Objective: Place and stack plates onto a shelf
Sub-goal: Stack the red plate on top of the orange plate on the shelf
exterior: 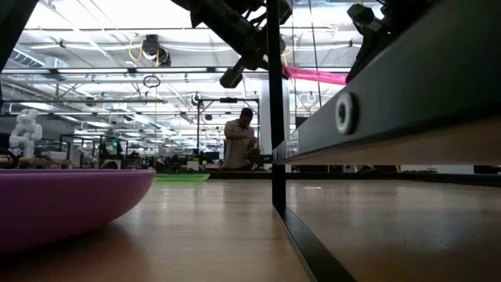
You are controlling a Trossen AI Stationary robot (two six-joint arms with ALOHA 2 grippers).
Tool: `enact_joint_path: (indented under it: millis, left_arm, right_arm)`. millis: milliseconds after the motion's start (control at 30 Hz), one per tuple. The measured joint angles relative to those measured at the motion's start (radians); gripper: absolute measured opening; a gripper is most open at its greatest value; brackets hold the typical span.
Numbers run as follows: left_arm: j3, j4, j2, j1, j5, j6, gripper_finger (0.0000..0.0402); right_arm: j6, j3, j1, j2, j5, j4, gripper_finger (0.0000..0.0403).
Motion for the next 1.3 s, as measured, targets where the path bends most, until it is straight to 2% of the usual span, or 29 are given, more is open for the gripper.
enact_joint_path:
  millis: [167,400,533,600,833,1133,1300]
  left_arm:
    - [0.000,0.000,0.000,0.000,0.003,0.009,0.0006]
    - [0.000,-0.027,0.000,0.001,-0.017,0.046,0.0005]
    - [0.000,-0.052,0.000,0.012,-0.011,0.065,0.0004]
    - [0.000,-0.046,0.000,0.017,0.000,0.065,0.0004]
    - [0.000,-0.040,0.000,-0.001,0.021,0.080,0.0004]
    - [0.000,-0.037,0.000,-0.081,0.043,0.135,0.0003]
    - [0.000,-0.021,0.000,-0.126,0.047,0.231,0.0003]
  right_arm:
    - [0.071,0.000,0.002,0.000,-0.076,0.032,0.0046]
    - [0.193,0.000,0.002,-0.009,-0.088,0.047,0.0132]
    - [0.338,0.000,0.002,-0.025,-0.209,0.029,0.0161]
    - [0.396,0.000,0.007,-0.025,-0.214,0.038,0.0169]
    - [0.558,0.001,0.030,-0.082,-0.213,0.124,0.0173]
    - [1.006,0.043,0.038,-0.264,-0.212,0.135,0.0146]
    - [1.044,0.044,0.038,-0.366,-0.181,0.179,0.0125]
